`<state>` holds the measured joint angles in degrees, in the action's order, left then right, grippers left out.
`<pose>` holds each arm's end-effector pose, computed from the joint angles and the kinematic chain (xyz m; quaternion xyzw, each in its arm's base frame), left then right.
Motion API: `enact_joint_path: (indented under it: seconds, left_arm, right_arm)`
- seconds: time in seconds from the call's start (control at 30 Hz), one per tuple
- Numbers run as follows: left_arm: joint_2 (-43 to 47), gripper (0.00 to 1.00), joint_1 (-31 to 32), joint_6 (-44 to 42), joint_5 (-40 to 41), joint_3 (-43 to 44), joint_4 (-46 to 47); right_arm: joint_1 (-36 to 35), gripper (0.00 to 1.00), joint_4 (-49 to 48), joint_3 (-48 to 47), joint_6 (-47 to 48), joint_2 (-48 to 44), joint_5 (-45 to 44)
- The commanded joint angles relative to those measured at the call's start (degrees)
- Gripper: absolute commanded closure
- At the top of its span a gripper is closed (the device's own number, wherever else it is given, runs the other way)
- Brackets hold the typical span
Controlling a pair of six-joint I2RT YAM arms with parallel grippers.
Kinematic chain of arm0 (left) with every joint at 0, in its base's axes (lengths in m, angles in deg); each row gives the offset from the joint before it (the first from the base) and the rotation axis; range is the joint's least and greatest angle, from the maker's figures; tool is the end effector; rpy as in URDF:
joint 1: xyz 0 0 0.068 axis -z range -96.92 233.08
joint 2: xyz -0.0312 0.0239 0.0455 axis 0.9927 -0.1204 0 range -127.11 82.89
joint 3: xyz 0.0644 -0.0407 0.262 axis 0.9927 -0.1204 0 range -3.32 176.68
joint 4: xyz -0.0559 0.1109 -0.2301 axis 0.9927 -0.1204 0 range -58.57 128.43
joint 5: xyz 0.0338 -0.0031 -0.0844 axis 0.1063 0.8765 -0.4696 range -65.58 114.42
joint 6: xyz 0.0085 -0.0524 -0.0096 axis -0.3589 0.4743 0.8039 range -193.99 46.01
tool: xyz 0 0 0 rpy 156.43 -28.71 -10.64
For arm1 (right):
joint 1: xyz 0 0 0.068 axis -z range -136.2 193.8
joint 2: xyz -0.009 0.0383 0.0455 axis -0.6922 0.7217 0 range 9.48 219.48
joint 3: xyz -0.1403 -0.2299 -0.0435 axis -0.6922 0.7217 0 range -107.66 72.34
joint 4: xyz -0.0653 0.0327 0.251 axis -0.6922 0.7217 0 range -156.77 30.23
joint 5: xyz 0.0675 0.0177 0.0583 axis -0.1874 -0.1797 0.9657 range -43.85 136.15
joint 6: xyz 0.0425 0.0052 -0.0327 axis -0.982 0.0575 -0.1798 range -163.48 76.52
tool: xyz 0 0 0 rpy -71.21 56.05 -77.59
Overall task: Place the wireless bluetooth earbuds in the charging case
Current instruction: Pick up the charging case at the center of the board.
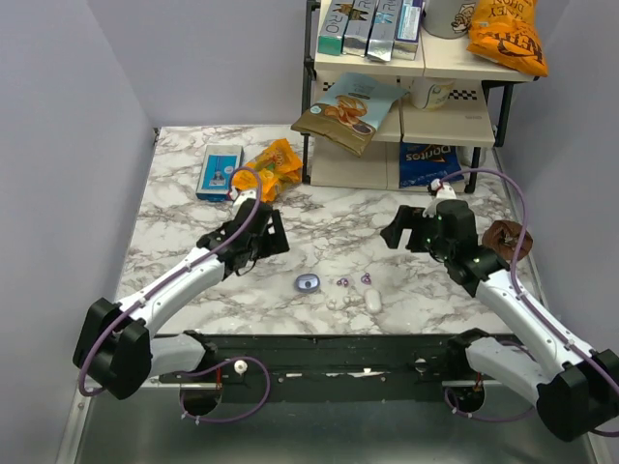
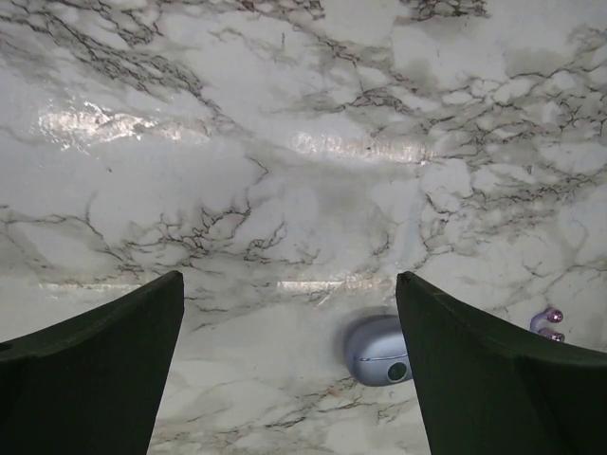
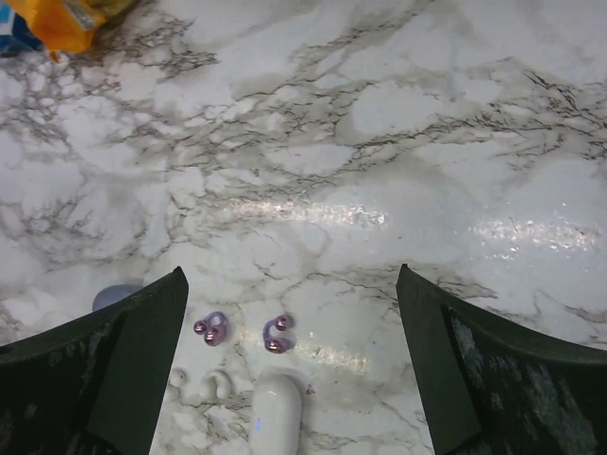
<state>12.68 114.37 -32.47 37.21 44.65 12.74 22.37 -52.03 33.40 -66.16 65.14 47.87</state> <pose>0.2202 -0.1247 0.2440 -0.1225 0.9203 -0.1279 0.3487 0.2011 0.0800 0.2612 0.0021 0.8723 0.1956 0.4482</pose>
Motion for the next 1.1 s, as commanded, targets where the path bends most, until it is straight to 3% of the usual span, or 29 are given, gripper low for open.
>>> enact_joint_path:
  seconds: [0.0,0.1,0.23,0.37,0.53,0.63,0.73,0.83,1.07]
  left_arm:
    - [5.4,0.01,5.8,5.8,3.3,-5.5,3.8]
    - [7.3,0.01,10.5,8.4,8.0,-6.8,4.5]
    - [4.4,0.01,22.6,14.5,19.4,-2.7,-0.8]
    - [1.3,0.01,25.7,22.8,22.4,-0.9,-7.8]
    - [0.9,0.01,27.2,37.1,24.0,-2.4,-11.7]
    - [3.3,0.01,27.3,40.6,23.7,-6.2,-10.5]
    - [6.0,0.01,27.3,40.3,22.4,-8.5,-6.9]
    - [5.7,0.01,28.6,33.8,19.1,-7.3,-2.0]
    - [-2.5,0.01,33.4,31.3,23.2,0.2,-6.7]
  right_arm:
    - [-2.2,0.0,-1.7,-0.1,0.9,-2.4,5.0]
    - [-8.0,0.0,0.1,-2.4,2.3,-2.7,-1.3]
    - [-11.6,0.0,2.7,-5.3,-1.9,-0.7,-9.1]
    - [-11.7,0.0,2.8,-4.0,-7.5,-1.4,-13.9]
    - [-11.7,0.0,2.4,-3.2,-6.8,-3.3,-8.3]
    - [-11.7,0.0,2.5,-2.4,-7.4,-5.3,-7.0]
    - [-11.7,0.0,2.4,-1.6,-8.1,-6.9,-8.8]
    - [-11.7,0.0,2.6,-0.3,-8.6,-7.8,-10.3]
    - [-11.7,0.0,3.8,-0.1,-7.8,-7.7,-7.1]
